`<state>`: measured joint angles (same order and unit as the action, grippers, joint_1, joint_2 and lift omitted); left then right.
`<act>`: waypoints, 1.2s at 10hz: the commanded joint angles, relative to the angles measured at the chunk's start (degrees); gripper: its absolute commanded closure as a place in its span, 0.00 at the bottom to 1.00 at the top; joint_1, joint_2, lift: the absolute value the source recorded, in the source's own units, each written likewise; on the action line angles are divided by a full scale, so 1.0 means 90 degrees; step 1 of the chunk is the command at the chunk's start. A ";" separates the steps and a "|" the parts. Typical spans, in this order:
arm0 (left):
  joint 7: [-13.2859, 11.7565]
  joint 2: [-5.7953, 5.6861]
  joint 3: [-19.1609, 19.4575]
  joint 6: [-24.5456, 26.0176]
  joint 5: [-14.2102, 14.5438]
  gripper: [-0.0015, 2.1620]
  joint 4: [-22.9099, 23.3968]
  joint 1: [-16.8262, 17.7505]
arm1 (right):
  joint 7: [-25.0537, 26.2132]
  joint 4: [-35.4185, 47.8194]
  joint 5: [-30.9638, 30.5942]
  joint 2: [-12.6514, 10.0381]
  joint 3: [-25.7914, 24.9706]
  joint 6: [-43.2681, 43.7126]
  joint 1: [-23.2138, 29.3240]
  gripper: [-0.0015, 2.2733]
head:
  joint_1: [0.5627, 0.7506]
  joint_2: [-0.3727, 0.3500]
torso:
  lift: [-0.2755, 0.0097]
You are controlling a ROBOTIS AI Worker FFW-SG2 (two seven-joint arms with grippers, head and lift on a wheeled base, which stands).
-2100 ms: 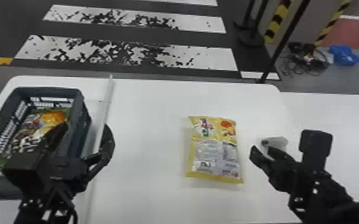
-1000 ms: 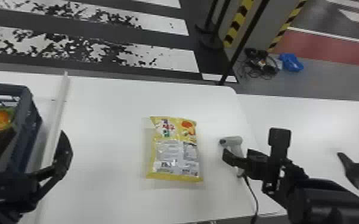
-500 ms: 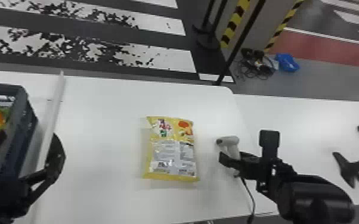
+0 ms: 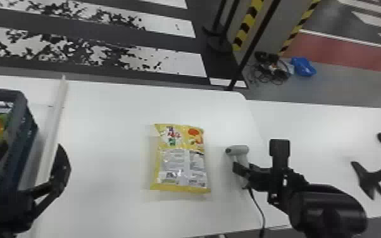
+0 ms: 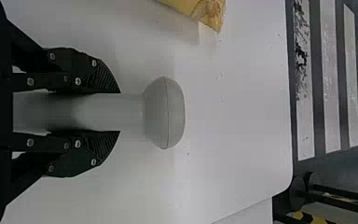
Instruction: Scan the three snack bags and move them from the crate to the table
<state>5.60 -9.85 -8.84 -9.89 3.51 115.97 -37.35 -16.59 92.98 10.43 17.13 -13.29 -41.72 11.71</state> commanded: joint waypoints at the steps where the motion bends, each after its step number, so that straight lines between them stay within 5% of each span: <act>1: 0.0022 0.0000 -0.0034 0.0001 -0.0009 0.01 0.0005 0.0000 | 0.0095 0.0314 0.0072 -0.0038 -0.0056 -0.0009 0.0261 0.99 | 0.70 0.10 | 0.75; 3: 0.0022 -0.0019 -0.0073 0.0001 -0.0009 0.01 0.0005 0.0000 | 0.0300 0.1369 0.0345 -0.0214 -0.0271 -0.0731 0.0827 0.99 | 0.70 0.09 | 0.75; 7: 0.0012 -0.0078 -0.0200 0.0099 -0.0009 0.01 -0.0015 0.0137 | 0.0427 0.4298 0.1556 -0.1064 -0.0789 -0.2411 0.2253 0.99 | 0.70 0.15 | 0.75; 9: 0.0061 -0.0068 -0.0268 0.0119 -0.0029 0.01 -0.0015 0.0137 | 0.0427 0.4992 0.2015 -0.1386 -0.0623 -0.2958 0.2546 0.99 | 0.70 0.24 | 0.75; 12: 0.0071 -0.0078 -0.0317 0.0099 -0.0029 0.01 0.0005 0.0117 | 0.0603 0.5294 0.2035 -0.1494 0.0041 -0.2997 0.2644 0.99 | 0.70 0.39 | 0.75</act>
<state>6.22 -10.47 -11.54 -8.98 3.25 115.96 -36.24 -11.19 140.45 29.26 3.72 -14.26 -69.09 35.47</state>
